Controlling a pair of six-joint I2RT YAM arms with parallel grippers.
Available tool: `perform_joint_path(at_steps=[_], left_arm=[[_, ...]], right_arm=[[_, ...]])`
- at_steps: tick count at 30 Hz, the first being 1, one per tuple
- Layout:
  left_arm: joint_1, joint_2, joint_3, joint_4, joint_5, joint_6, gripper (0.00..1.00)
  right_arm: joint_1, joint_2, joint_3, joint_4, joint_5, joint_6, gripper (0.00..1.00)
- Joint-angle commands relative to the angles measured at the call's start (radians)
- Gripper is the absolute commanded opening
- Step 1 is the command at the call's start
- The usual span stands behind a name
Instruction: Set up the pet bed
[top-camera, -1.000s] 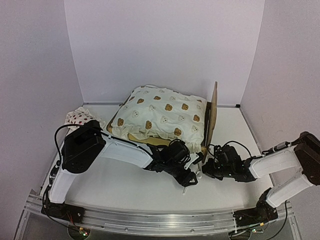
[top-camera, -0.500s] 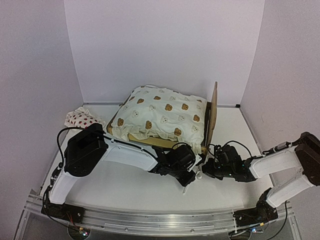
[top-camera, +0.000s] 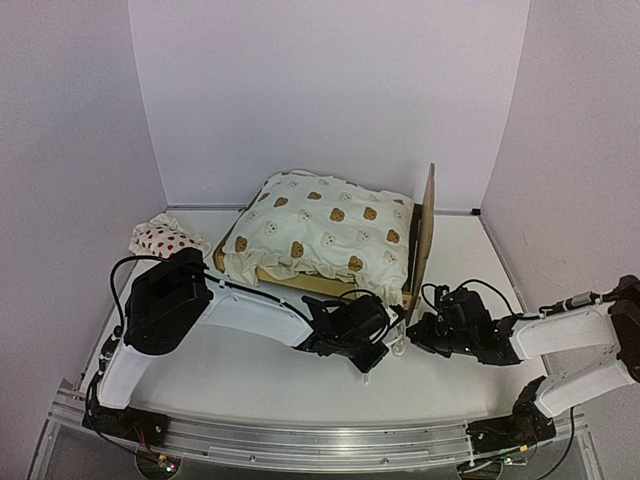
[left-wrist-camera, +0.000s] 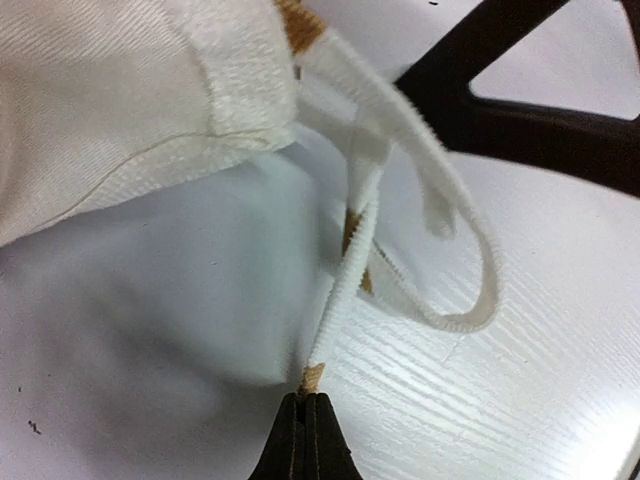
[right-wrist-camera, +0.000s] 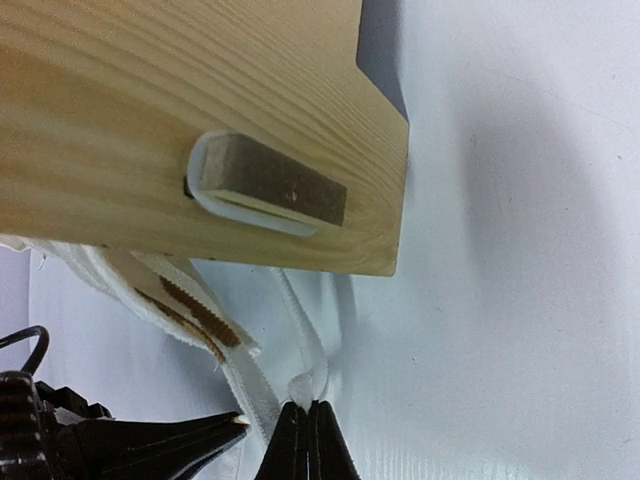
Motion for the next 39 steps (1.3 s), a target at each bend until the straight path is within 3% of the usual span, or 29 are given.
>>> perform_joint_path(at_steps=[1, 14, 21, 32, 39], left_arm=[[0.017, -0.058, -0.038, -0.082, -0.084, -0.033, 0.0], [0.118, -0.208, -0.146, -0.074, -0.167, -0.024, 0.0], [0.174, -0.215, -0.171, -0.052, -0.144, -0.03, 0.0], [0.237, -0.254, -0.241, -0.035, -0.163, -0.08, 0.0], [0.267, -0.256, -0.294, -0.017, -0.184, -0.1, 0.0]], right_arm=[[-0.001, -0.068, -0.007, -0.069, 0.067, -0.028, 0.0], [-0.008, -0.313, 0.049, -0.336, 0.251, -0.151, 0.0], [-0.084, -0.437, 0.095, -0.472, 0.342, -0.251, 0.0], [-0.338, -0.443, 0.166, -0.549, 0.166, -0.279, 0.0], [-0.401, -0.528, 0.186, -0.622, 0.187, -0.272, 0.0]])
